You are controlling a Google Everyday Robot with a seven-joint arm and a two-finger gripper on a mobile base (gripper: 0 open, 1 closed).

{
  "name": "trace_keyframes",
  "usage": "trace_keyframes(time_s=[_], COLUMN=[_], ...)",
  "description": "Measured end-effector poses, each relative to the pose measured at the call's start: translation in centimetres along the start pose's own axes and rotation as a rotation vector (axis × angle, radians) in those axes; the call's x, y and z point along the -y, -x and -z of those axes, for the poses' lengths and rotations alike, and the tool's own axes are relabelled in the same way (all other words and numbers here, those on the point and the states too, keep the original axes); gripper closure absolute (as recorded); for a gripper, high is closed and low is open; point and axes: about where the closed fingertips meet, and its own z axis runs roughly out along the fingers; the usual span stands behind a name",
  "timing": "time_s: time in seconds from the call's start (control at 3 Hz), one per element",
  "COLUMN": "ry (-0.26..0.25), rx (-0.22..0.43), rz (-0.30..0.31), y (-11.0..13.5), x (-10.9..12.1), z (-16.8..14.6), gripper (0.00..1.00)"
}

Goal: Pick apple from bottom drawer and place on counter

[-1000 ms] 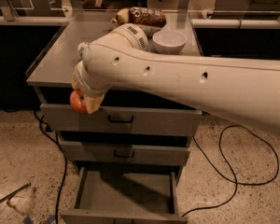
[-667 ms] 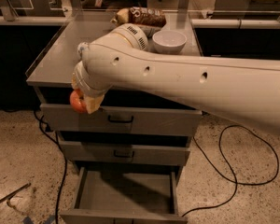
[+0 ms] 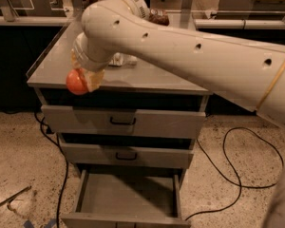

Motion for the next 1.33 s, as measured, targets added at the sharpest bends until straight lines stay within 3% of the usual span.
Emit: trace_keyframes(time_s=[0.67, 1.33], ry=[-0.058, -0.039], rx=[0.017, 0.008], rz=[0.031, 0.041], y=[-3.2, -4.9], x=[4.5, 5.7], z=[-0.9, -3.6], gripper=[1.00, 1.00])
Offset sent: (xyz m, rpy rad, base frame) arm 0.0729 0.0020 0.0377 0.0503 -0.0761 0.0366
